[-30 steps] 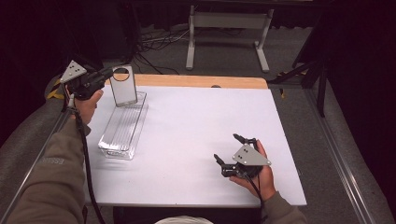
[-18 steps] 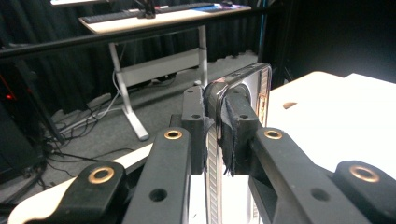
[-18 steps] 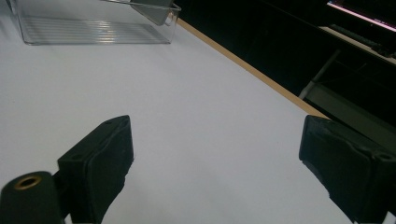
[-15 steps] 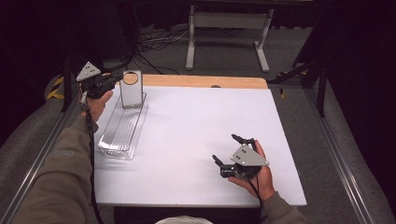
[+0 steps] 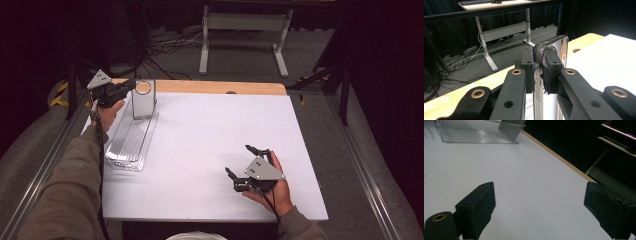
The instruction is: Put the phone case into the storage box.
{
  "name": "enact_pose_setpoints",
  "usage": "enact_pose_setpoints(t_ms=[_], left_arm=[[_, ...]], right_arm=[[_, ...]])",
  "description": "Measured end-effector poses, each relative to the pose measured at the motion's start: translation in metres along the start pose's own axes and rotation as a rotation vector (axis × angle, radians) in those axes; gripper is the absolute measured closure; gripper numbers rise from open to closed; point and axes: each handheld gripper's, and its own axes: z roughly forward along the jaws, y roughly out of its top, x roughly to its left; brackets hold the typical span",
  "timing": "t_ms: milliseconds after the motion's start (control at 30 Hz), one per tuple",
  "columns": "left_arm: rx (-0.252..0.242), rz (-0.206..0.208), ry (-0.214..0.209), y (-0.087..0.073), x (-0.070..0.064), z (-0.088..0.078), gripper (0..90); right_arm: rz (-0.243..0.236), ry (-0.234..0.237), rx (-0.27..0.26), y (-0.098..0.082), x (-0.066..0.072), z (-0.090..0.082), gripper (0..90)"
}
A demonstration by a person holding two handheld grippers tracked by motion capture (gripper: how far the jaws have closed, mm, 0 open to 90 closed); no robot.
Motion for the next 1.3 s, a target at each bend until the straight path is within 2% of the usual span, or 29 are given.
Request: enact_pose_setpoints(t_ms=[33,67,167,300,567,700,767,933,1133,1200,1300], left_arm=[[0.0,0.0,0.0,0.0,0.0,0.0,80.8],[0.017,0.024,0.019,0.002,0.0,0.001,80.8],[0.038,0.053,0.037,0.006,0.0,0.006,79.6],[0.049,0.069,0.029,0.009,0.0,0.012,78.5],[0.058,0.067,0.069,0.006,0.006,0.014,74.7],[0.085,0.08,0.118,0.005,0.007,0.015,71.1],[0.082,0.08,0.123,0.005,0.007,0.015,71.0],[0.086,0.077,0.17,0.005,0.005,0.016,60.6],[0.079,0.081,0.177,0.008,0.003,0.013,56.4],[0.079,0.096,0.18,0.011,0.002,0.011,55.2],[0.07,0.089,0.188,0.012,0.001,0.009,51.5]], right_arm=[[0.0,0.0,0.0,0.0,0.0,0.0,10.8],[0.001,0.004,-0.001,0.0,0.0,0.0,10.9],[-0.004,0.016,0.016,0.0,0.0,0.002,10.8],[-0.012,0.022,0.02,0.0,0.002,0.003,10.8],[-0.015,0.029,0.013,0.001,0.002,0.001,11.0],[-0.02,0.034,0.009,0.002,0.004,0.0,11.3],[-0.022,0.036,0.007,0.003,0.005,-0.001,11.4],[-0.025,0.034,0.006,0.003,0.005,-0.001,11.4],[-0.025,0.036,0.007,0.003,0.005,-0.001,11.5],[-0.027,0.034,0.008,0.003,0.005,-0.001,11.5],[-0.027,0.032,0.004,0.004,0.006,-0.001,11.5]])
